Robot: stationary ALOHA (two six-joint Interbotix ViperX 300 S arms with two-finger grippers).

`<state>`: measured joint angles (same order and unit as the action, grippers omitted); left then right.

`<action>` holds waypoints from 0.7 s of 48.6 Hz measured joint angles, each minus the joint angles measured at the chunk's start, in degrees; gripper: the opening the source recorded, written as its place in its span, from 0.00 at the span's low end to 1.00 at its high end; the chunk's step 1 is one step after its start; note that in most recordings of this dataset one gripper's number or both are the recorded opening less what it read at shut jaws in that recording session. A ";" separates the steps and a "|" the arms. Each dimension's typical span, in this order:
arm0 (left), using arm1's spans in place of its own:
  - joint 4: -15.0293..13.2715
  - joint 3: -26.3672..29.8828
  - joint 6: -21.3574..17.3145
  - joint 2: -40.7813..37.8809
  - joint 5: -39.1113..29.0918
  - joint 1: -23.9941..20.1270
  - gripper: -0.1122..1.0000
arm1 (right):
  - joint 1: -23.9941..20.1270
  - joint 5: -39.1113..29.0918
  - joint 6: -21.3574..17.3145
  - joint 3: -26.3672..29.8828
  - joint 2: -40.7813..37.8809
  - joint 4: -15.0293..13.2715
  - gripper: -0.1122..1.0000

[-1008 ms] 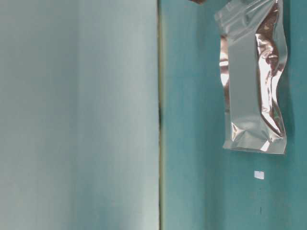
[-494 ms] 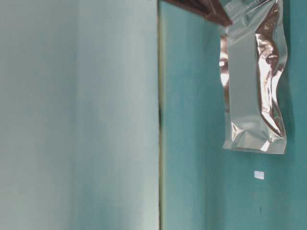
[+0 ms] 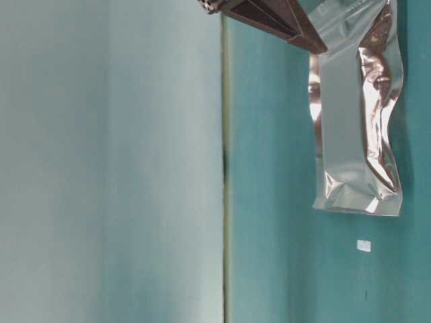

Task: Hand over the silver zip bag and make it stand upright.
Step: 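Move the right gripper left to the right edge of the silver bag, then close the right gripper on the bag's right edge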

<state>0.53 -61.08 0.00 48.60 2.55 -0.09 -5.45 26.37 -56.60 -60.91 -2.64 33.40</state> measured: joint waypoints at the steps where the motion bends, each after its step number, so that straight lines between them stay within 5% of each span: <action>1: -0.09 0.00 0.00 0.00 0.00 0.00 0.09 | 0.00 -0.18 0.00 0.00 0.00 0.09 0.91; 11: 0.00 0.00 0.00 0.00 0.00 0.00 0.09 | 0.09 -2.20 0.00 0.35 -0.53 1.14 0.70; 26: 0.00 0.00 0.00 0.00 0.00 0.00 0.09 | 0.09 -3.43 0.00 1.67 -2.37 2.99 0.20; 34: 0.00 0.00 0.00 0.00 0.00 0.00 0.09 | 0.09 -4.39 0.00 1.85 -2.37 3.16 0.14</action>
<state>0.53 -61.08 0.00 48.60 2.55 -0.09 -5.36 21.97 -56.60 -59.06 -5.01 36.56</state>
